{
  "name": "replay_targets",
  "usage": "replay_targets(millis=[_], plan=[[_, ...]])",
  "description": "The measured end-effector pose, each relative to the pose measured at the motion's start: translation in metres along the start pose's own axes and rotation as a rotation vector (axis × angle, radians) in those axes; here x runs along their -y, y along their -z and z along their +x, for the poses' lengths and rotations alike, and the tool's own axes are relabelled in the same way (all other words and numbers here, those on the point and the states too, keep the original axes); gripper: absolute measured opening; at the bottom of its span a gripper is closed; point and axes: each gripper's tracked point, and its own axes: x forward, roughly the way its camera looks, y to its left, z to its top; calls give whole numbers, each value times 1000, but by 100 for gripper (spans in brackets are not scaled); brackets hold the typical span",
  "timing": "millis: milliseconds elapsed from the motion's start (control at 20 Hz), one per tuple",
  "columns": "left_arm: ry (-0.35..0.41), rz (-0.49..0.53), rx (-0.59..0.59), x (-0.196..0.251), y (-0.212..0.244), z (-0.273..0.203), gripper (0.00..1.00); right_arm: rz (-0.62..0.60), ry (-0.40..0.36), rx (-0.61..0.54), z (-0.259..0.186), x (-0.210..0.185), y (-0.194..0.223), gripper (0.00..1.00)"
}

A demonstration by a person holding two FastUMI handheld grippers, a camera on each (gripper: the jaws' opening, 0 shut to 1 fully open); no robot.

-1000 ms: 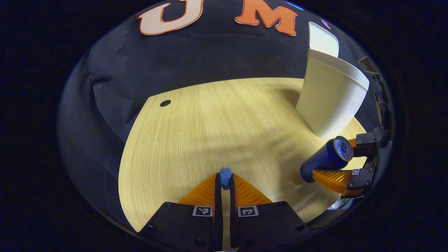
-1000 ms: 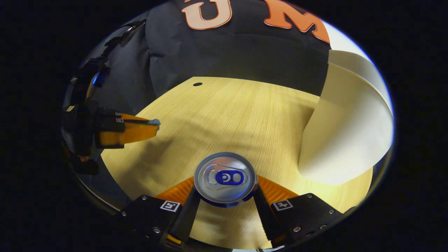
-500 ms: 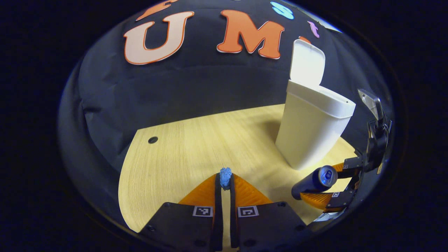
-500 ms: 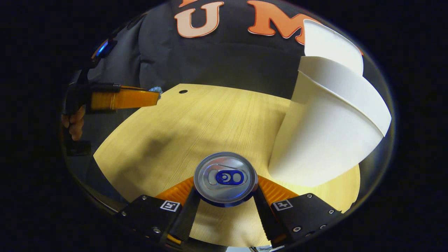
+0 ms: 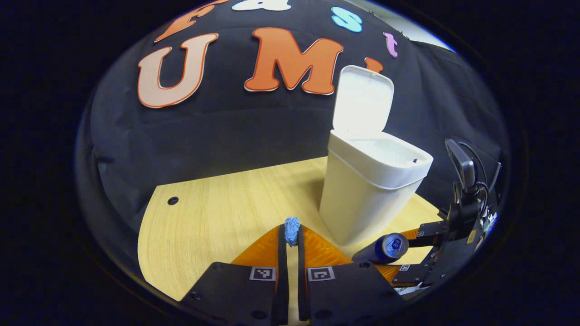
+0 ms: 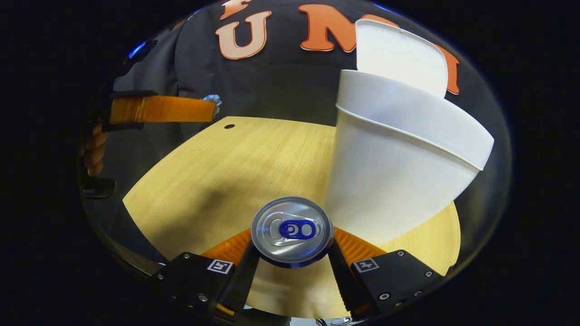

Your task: Press the lid of the desktop garbage bin to open it, pick up the crumpled paper on the desktop and throw it into the bin, then pick up the pop can on the desktop and drop it into the bin, and finally close the garbage bin lid.

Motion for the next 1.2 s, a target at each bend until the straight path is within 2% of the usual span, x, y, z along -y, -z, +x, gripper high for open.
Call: replay_targets(millis=[250,450,650,850,1200], plan=[[41,25,68,54,-41,10,12,4,-2,17,-15,33,5,81],[85,7,87,87,-59,15,12,9,0,20,-22,54,9,81],[103,32,114,109,-78,23,10,14,10,20,-28,73,14,81],[125,45,124,127,-88,35,12,36,31,12,-34,91,19,81],[161,41,103,146,-89,55,12,74,71,26,-50,110,26,81]])
